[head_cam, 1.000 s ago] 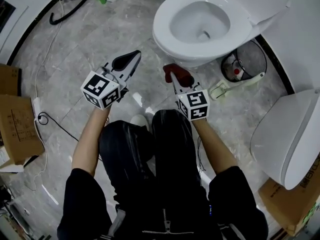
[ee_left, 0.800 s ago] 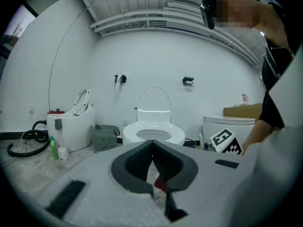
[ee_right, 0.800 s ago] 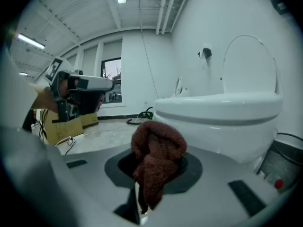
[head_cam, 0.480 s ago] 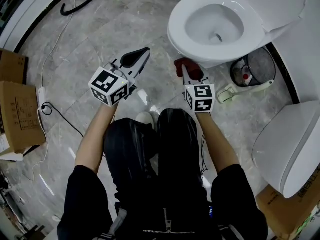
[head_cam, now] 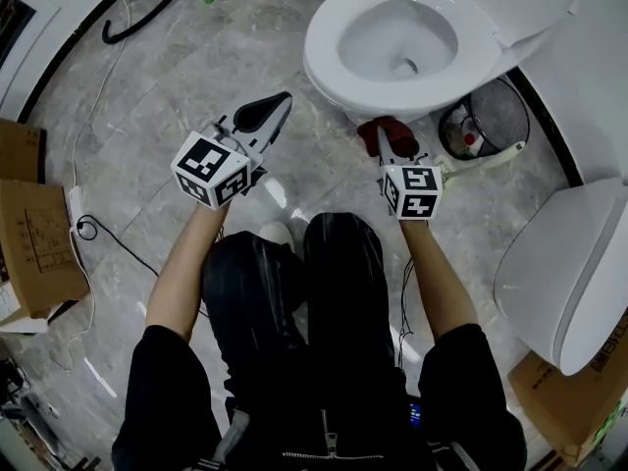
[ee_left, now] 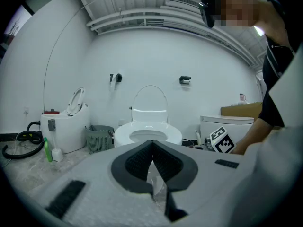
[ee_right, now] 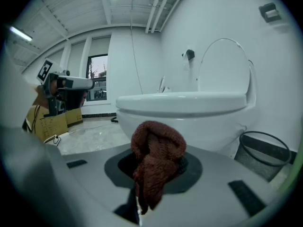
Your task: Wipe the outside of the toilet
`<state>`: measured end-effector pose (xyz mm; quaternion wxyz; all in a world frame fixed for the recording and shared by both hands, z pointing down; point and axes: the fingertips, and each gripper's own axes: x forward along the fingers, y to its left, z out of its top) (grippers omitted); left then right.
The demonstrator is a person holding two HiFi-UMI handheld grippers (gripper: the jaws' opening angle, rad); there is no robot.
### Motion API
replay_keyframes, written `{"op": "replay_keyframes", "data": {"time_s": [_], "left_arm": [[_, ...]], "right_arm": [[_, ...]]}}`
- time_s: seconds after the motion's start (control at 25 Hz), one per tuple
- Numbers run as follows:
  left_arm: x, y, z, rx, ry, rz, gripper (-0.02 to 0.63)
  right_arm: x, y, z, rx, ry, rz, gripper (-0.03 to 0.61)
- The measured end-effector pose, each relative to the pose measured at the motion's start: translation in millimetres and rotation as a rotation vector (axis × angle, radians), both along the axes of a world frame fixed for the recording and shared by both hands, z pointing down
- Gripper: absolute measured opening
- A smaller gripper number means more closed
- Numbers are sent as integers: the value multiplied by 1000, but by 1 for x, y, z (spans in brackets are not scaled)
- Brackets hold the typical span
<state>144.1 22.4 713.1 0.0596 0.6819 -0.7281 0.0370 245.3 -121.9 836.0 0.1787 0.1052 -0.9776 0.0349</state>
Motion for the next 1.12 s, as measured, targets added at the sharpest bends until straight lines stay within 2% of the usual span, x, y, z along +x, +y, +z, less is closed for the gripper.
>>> {"op": "replay_keyframes", "data": {"time_s": [0.28,0.52,0.8,0.92,1.12], "left_arm": [[12,-13,2,-4,-6,29,3],[16,-15,2,-12,0,39,3],[10,-8,3,-21,1,26,3],[1,-7,3,-22,5,10,4],[-7,-10,2,-54,-67,42,3]], "right_arm": [[27,-58,3,7,37,97,84],[46,-121,9,-43,58,228,83],[52,-183,16,14,124,311,80],[52,-203,18,10,143,352,80],[55,-218,21,-28,168,406,80]]}}
